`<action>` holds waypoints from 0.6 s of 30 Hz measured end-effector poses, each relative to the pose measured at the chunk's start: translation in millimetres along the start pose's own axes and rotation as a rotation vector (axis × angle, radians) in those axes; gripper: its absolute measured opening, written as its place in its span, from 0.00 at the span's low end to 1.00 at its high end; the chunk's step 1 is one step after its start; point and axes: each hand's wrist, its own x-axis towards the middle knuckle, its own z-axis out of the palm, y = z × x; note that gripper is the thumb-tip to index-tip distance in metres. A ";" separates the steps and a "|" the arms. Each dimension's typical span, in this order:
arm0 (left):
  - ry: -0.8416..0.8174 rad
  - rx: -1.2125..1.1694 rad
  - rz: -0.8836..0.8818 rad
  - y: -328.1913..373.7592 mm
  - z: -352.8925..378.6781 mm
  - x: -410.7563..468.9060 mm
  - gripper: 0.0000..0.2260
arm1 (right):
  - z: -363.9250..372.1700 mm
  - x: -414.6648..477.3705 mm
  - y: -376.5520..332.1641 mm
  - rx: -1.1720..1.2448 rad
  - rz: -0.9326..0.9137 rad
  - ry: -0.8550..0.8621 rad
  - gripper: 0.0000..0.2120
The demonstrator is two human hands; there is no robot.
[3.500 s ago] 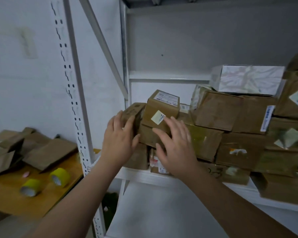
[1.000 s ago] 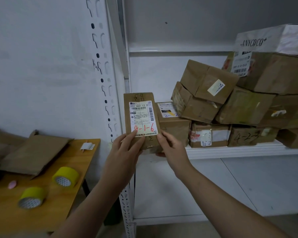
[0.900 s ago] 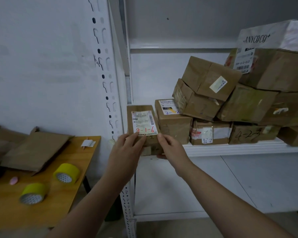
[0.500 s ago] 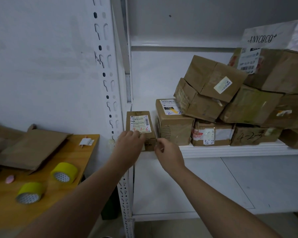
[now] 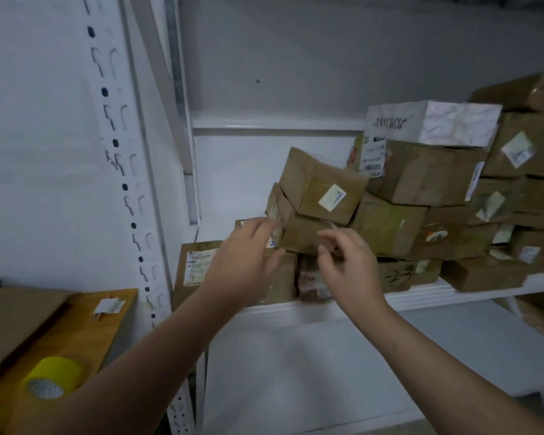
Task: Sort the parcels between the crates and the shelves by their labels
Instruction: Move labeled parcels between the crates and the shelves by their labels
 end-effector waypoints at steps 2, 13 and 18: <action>0.031 -0.106 -0.019 18.2 1.9 20.5 0.25 | -24.7 14.9 7.3 -0.021 -0.014 0.052 0.09; -0.160 -0.034 -0.110 53.6 -0.2 121.1 0.33 | -58.3 86.1 23.6 0.243 0.194 -0.195 0.28; -0.021 -0.114 -0.133 54.8 0.3 105.5 0.21 | -48.8 90.6 22.8 0.469 0.266 -0.134 0.21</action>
